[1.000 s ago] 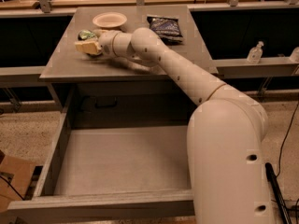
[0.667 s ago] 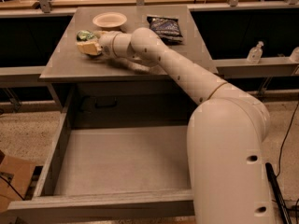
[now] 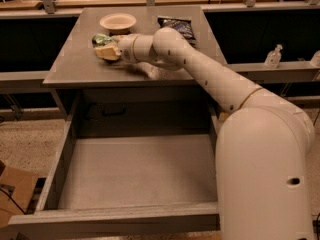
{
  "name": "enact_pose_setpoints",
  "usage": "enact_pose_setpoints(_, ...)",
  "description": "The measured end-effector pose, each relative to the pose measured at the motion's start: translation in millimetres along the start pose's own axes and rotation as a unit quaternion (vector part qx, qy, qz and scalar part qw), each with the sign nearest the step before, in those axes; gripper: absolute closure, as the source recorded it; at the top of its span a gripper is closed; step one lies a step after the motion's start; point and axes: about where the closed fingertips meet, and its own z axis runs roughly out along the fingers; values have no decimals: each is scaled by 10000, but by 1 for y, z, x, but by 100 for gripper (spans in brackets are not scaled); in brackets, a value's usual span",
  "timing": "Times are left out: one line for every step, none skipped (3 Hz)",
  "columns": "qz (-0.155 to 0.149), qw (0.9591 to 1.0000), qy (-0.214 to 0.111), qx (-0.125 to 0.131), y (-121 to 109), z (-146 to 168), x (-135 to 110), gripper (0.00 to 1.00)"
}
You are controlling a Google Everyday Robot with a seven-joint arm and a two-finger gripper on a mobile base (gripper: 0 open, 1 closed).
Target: Place green can into top drawer
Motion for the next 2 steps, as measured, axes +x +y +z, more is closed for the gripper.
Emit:
enact_pose_setpoints(11,9997,243,-92,-8,-58,-17,100)
enact_pose_setpoints(-41,9987,334,-381,-6,-114,-43,100)
